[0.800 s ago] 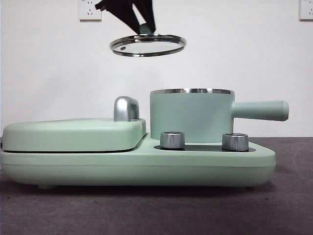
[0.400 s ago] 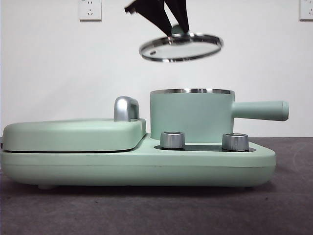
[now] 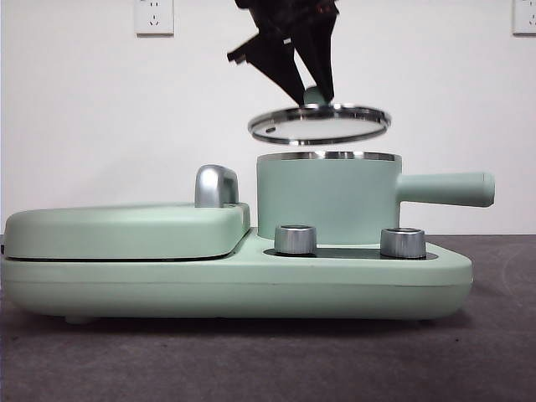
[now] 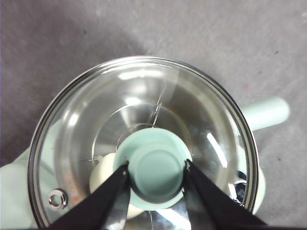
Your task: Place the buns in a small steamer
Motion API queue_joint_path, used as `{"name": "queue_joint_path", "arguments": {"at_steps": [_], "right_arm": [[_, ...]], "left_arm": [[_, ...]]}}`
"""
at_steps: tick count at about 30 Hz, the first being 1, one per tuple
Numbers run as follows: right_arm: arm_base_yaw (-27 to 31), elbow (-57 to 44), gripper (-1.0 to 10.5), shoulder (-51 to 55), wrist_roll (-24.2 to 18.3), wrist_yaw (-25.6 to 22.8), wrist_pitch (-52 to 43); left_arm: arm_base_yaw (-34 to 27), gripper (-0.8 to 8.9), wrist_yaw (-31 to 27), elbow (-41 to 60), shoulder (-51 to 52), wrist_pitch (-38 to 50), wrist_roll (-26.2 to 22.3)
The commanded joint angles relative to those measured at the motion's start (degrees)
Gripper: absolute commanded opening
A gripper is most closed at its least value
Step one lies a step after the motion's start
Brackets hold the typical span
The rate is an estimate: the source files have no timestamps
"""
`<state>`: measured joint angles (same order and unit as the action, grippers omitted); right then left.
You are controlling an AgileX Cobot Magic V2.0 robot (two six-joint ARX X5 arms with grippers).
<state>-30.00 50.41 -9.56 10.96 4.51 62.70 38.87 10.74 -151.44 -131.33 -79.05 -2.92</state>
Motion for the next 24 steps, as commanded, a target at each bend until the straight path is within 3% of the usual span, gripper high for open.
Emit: {"name": "queue_joint_path", "arguments": {"at_steps": [1,24], "right_arm": [[-0.3,0.4,4.4,0.0,0.6,0.0,-0.5],[-0.3,0.4,4.4,0.0,0.8,0.0,-0.5]], "left_arm": [[0.9,0.86,0.4,-1.8,-2.0,1.0,0.6],[1.7,0.53,0.4,-1.8,-3.5,2.2,-1.0]]}}
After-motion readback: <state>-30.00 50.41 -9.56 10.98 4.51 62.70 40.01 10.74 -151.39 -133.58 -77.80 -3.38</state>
